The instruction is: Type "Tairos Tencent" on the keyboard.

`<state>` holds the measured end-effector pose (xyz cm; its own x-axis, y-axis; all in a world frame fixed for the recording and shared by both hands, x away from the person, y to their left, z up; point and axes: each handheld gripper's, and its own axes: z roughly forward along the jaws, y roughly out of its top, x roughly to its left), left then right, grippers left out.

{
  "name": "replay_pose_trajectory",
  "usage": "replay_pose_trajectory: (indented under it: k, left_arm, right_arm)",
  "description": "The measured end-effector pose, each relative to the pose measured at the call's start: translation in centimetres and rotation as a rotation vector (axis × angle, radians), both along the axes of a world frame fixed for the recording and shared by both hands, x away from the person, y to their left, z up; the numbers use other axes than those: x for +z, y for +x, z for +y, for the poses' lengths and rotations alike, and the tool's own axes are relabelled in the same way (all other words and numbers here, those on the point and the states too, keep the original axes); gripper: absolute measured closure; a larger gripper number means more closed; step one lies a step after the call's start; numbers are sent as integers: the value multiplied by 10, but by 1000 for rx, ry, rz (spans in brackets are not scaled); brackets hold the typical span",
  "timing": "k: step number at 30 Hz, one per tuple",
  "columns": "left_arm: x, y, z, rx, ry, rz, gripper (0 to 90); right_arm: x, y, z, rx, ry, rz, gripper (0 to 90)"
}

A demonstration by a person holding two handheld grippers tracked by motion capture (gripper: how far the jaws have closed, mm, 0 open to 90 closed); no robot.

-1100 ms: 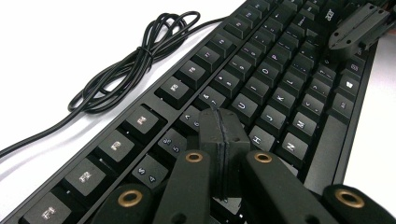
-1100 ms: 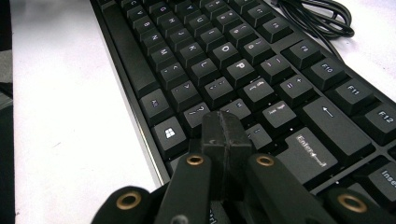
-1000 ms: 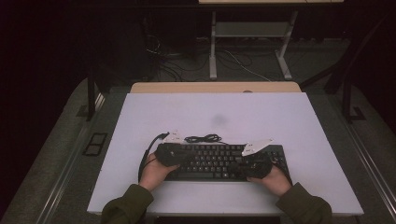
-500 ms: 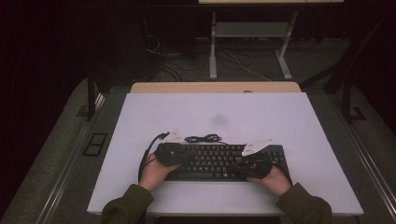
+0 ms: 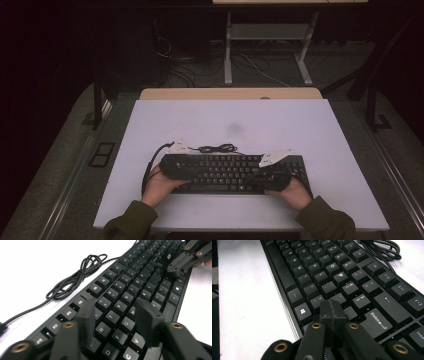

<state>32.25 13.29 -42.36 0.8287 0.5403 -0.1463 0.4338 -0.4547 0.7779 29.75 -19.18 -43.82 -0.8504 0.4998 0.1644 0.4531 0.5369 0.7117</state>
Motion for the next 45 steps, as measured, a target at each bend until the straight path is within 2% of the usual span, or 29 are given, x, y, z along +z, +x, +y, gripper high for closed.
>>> replay_pose_trajectory:
  k: [9, 19, 22, 26, 29, 31, 35, 40, 45]
  left_arm:
    - [0, -8, 10, 9, -26, -16, 289]
    - [-2, -16, 21, 17, -37, -31, 239]
    - [-3, -18, 22, 27, -43, -27, 222]
    - [-4, -20, 24, 30, -43, -26, 214]
    - [-5, -20, 24, 33, -45, -26, 207]
    - [-6, -21, 24, 33, -46, -27, 204]
    - [-6, -21, 24, 35, -47, -26, 197]
    - [-6, -22, 25, 32, -46, -29, 193]
    - [-5, -22, 27, 37, -47, -35, 193]
  right_arm:
    - [0, 0, 0, 1, 1, -1, 893]
    - [4, 0, 0, 4, 27, 0, 892]
    - [6, 1, 0, -1, 43, -1, 866]
    - [10, 4, -3, -15, 76, 0, 779]
    - [13, 6, -5, -30, 103, -4, 677]
    - [15, 8, -5, -41, 121, -14, 568]
    - [20, 11, -6, -64, 151, -29, 437]
    - [23, 17, -3, -80, 177, -63, 326]
    - [25, 24, 3, -91, 185, -81, 273]
